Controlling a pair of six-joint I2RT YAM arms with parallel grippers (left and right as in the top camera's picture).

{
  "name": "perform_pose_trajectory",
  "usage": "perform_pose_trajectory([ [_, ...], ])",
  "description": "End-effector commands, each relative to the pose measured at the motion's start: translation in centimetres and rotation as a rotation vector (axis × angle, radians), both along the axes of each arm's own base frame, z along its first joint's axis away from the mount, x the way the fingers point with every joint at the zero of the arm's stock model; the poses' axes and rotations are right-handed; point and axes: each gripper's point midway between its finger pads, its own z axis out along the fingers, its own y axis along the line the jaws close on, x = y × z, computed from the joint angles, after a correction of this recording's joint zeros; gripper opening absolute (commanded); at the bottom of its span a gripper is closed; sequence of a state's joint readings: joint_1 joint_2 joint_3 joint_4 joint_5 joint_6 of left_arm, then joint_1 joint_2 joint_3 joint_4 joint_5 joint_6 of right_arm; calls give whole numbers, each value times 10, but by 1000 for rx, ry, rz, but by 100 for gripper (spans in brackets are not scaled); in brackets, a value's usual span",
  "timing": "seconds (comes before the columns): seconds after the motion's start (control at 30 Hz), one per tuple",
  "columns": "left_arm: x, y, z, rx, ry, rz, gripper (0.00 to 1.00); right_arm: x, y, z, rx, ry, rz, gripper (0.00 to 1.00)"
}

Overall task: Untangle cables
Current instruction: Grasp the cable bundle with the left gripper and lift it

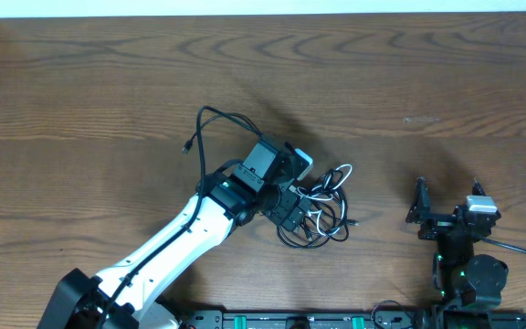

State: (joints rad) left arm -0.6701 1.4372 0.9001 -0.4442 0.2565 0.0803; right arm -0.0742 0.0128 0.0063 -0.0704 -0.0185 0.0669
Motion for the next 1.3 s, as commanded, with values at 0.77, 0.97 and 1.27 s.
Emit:
perform_pose_trajectory([
  [0.77,47,-37,-62,114,-223,-315,35,0,-1,-1,-13,5,-4,99],
  [0.97,48,-37,-59,107,-226,-308,8,0,-1,-1,-13,5,-4,99],
  [1.27,48,-49,33,-72,-375,-257,8,0,0,-1,-13,5,-4,99],
])
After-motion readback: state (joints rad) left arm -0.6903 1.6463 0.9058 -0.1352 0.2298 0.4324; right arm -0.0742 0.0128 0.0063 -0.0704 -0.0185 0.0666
